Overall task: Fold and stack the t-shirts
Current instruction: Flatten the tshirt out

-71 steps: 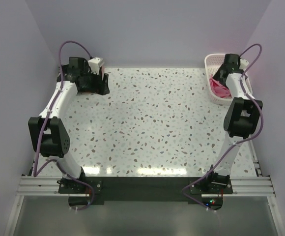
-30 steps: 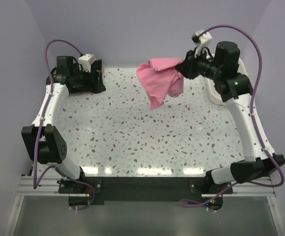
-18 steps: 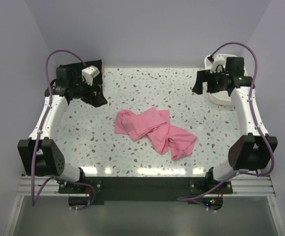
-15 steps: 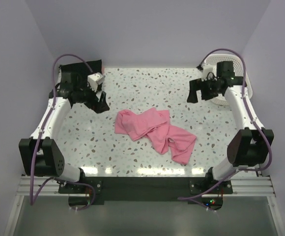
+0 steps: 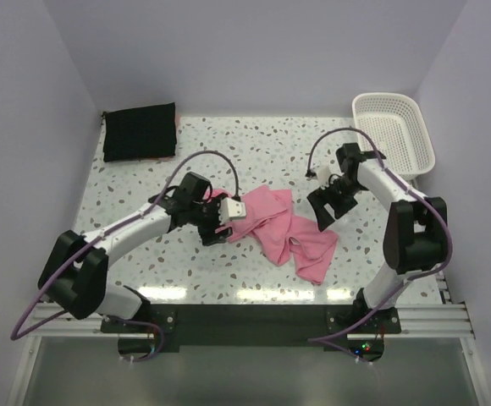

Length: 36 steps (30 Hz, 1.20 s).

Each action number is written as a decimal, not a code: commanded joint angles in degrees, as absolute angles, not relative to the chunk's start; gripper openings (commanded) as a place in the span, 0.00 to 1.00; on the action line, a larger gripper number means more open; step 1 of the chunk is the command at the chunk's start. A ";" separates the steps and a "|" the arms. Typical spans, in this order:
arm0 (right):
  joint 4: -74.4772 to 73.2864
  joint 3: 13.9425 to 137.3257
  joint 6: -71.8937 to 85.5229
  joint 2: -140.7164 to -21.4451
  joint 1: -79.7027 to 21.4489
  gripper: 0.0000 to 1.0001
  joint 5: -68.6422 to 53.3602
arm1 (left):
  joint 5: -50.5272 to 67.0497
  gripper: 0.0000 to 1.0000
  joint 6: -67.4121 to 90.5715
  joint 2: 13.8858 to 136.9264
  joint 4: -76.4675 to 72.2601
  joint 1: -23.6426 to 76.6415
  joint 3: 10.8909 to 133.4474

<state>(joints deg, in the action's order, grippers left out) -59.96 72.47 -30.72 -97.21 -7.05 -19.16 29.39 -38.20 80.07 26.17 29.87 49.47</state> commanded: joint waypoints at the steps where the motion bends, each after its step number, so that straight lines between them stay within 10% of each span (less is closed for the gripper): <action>1: -59.16 70.14 -32.17 -98.96 -7.03 0.82 -15.13 | 22.78 0.76 -43.06 83.14 14.51 34.35 47.20; 6: -58.19 68.21 -31.38 -101.60 -6.94 0.78 -14.06 | 18.90 0.75 -43.51 89.82 11.43 35.24 47.81; 10: -56.96 67.59 -29.80 -103.97 -7.03 0.66 -14.06 | 15.39 0.54 -42.54 92.19 10.20 35.25 47.90; 14: -57.48 70.22 -28.74 -106.61 -6.94 0.39 -14.24 | 15.37 0.22 -38.95 91.59 12.12 33.85 50.44; 17: -58.88 74.08 -28.74 -107.23 -6.59 0.00 -14.15 | 23.53 0.00 -35.53 89.14 19.57 26.65 55.09; 36: -56.25 101.60 -33.48 -119.79 -4.40 0.00 4.22 | 31.12 0.00 -45.69 83.93 38.50 -12.72 56.44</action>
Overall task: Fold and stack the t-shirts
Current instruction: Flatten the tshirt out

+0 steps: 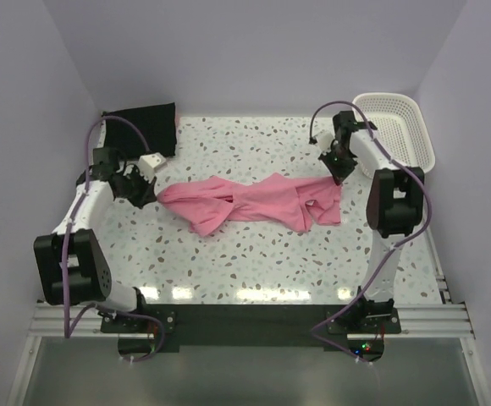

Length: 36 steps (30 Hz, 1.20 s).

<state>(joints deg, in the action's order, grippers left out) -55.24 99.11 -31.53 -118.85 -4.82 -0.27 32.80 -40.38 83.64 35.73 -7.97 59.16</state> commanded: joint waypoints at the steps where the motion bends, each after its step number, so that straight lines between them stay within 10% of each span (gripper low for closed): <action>1: -56.34 101.60 -33.75 -119.97 -4.48 0.00 4.04 | 29.29 0.00 -46.57 85.07 38.24 -13.88 55.90; 7: -62.22 104.59 -33.49 -122.34 -4.48 0.00 0.27 | 27.42 0.00 -46.06 91.84 38.59 -17.23 58.44; 13: -70.30 109.33 -32.70 -118.93 -4.57 0.58 -14.02 | 31.45 0.21 -50.09 95.45 46.65 -17.05 64.59; 20: -72.51 114.78 -24.28 -120.05 -7.37 0.56 -28.98 | 37.01 0.60 -40.37 96.94 44.93 -11.61 74.60; 36: -57.33 124.01 -10.82 -135.44 -10.99 0.49 -31.47 | 27.87 0.62 -23.56 111.53 31.64 6.59 86.92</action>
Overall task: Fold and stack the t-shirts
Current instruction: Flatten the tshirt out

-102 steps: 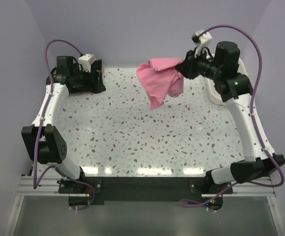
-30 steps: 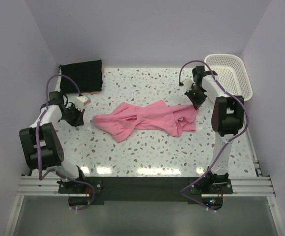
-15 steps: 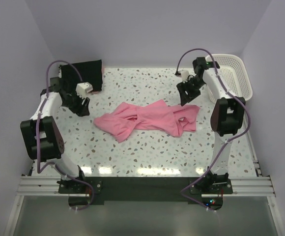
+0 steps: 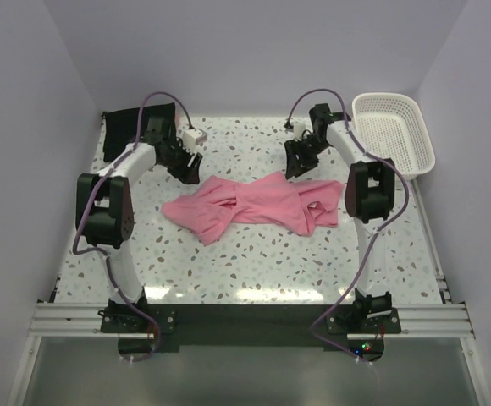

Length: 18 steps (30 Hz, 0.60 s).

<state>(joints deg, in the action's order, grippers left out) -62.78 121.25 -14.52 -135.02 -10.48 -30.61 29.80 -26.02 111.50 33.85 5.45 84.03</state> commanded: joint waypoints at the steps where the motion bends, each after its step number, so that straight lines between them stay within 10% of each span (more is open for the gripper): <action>1: -56.09 123.75 -10.46 -136.22 -11.33 0.49 -29.99 | 27.25 0.62 -23.12 111.71 31.29 6.68 87.01; 15: -49.92 120.07 -16.34 -140.10 -20.82 0.50 -8.82 | 23.29 0.65 -22.50 108.55 31.38 6.59 86.13; 18: -50.27 117.08 -19.68 -139.75 -22.94 0.37 -5.90 | 22.59 0.65 -22.41 107.50 30.94 6.59 86.04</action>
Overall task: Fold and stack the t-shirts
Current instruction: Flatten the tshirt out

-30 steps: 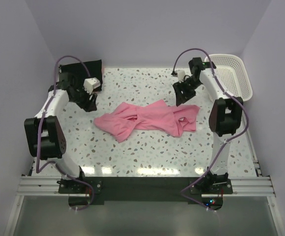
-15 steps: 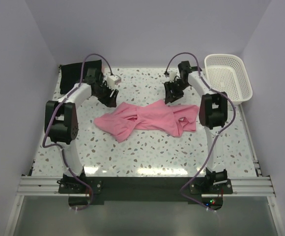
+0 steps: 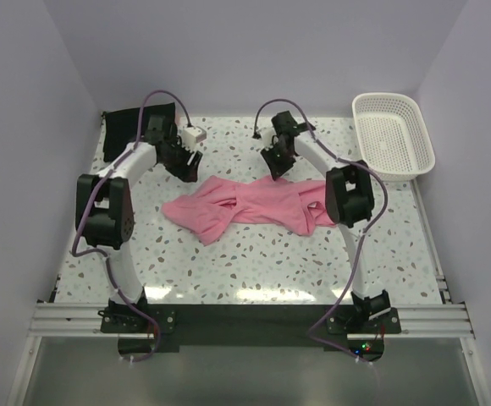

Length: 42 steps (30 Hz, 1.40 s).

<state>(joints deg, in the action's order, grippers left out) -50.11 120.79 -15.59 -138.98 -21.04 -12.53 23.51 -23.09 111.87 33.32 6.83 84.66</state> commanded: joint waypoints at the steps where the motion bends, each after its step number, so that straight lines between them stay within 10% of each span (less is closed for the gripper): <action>1: -50.45 116.37 -20.38 -139.57 -23.64 0.16 -5.37 | 22.41 0.65 -22.24 107.32 30.85 6.59 86.04; 3: -52.28 117.33 -20.48 -138.87 -23.64 0.00 -6.84 | 22.59 0.65 -22.15 106.53 30.50 6.59 85.52; 11: -63.87 126.40 -28.54 -120.18 -20.83 0.00 -24.51 | 24.52 0.66 -23.29 103.36 29.18 6.42 81.48; 23: -65.50 91.15 -34.20 -74.30 -20.48 0.00 -18.64 | 45.88 0.66 -36.80 86.17 34.36 -1.85 68.13; 42: -64.34 70.75 -34.99 -64.60 -20.39 0.00 -11.51 | 40.54 0.69 -61.44 67.41 26.91 23.71 43.78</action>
